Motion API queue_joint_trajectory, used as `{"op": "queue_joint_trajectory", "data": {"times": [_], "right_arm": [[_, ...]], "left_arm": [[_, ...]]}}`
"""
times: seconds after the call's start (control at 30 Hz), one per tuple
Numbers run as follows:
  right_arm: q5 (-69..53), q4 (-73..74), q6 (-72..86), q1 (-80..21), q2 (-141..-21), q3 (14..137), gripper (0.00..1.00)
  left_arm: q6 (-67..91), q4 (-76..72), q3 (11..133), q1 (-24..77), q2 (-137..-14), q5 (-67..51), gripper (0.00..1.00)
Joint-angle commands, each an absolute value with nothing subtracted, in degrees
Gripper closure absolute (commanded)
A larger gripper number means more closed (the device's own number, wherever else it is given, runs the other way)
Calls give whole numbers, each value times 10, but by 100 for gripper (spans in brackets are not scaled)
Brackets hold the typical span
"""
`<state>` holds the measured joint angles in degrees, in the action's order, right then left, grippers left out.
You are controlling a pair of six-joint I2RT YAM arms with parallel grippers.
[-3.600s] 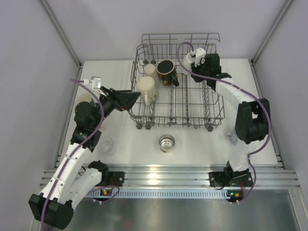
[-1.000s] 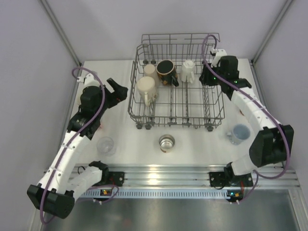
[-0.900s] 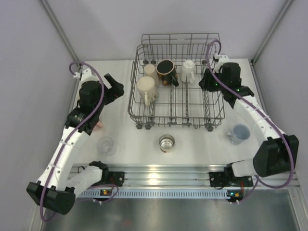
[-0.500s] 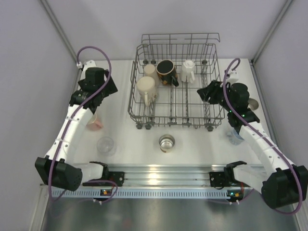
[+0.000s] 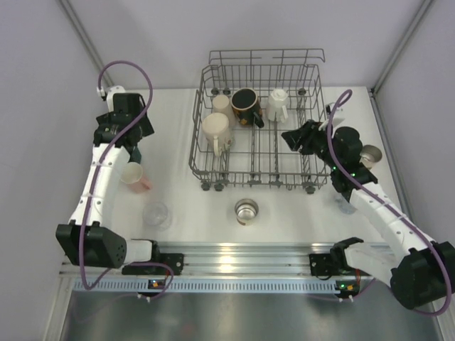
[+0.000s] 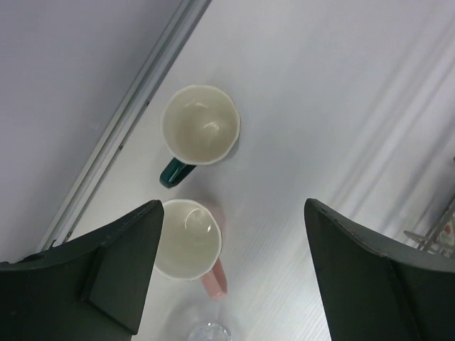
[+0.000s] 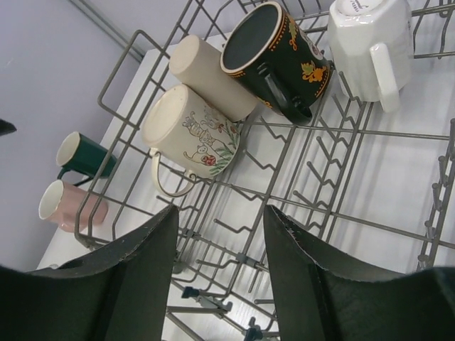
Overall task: Load the cups into the dish rack
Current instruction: Grab a cup with the left arm
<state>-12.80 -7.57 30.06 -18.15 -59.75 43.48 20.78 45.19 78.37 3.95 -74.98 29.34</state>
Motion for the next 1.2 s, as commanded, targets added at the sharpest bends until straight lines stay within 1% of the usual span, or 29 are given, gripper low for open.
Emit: {"op": "queue_joint_trajectory", "data": {"times": [0.0, 0.07, 0.13, 0.2, 0.3, 0.4, 0.43, 0.47, 0.53, 0.73, 0.9, 1.03, 1.07, 1.1, 1.17], "right_arm": [[-109, -96, 294, -199, -578, 442, 48], [-98, -91, 291, -204, -572, 441, 48], [-96, -89, 287, -207, -565, 440, 48], [-92, -88, 287, -214, -560, 439, 48], [-91, -89, 286, -227, -555, 441, 48], [-84, -89, 283, -238, -555, 443, 48], [-82, -89, 283, -242, -554, 443, 48], [-79, -89, 282, -245, -554, 444, 48], [-76, -89, 280, -249, -554, 445, 48], [-67, -81, 272, -256, -554, 451, 47], [-64, -77, 270, -258, -552, 453, 47], [-60, -72, 265, -258, -550, 454, 47], [-59, -72, 265, -258, -548, 454, 47], [-60, -72, 266, -258, -549, 454, 47], [-60, -71, 265, -258, -550, 454, 47]], "left_arm": [[192, 450, 844, 15, -791, 273, 14], [200, 449, 855, -18, -816, 215, 15], [197, 448, 867, -33, -831, 198, 16], [186, 449, 879, -38, -859, 217, 17], [171, 449, 883, -40, -892, 214, 20], [146, 446, 882, -40, -924, 193, 25], [128, 448, 883, -41, -932, 184, 30], [123, 448, 882, -40, -940, 181, 32], [118, 448, 875, -41, -952, 184, 34], [117, 448, 870, -41, -995, 209, 36], [115, 449, 881, -48, -1036, 211, 44], [118, 452, 900, -62, -1072, 207, 49], [118, 456, 916, -66, -1087, 194, 53], [118, 463, 925, -70, -1092, 192, 65], [116, 468, 949, -70, -1099, 192, 78]]}}
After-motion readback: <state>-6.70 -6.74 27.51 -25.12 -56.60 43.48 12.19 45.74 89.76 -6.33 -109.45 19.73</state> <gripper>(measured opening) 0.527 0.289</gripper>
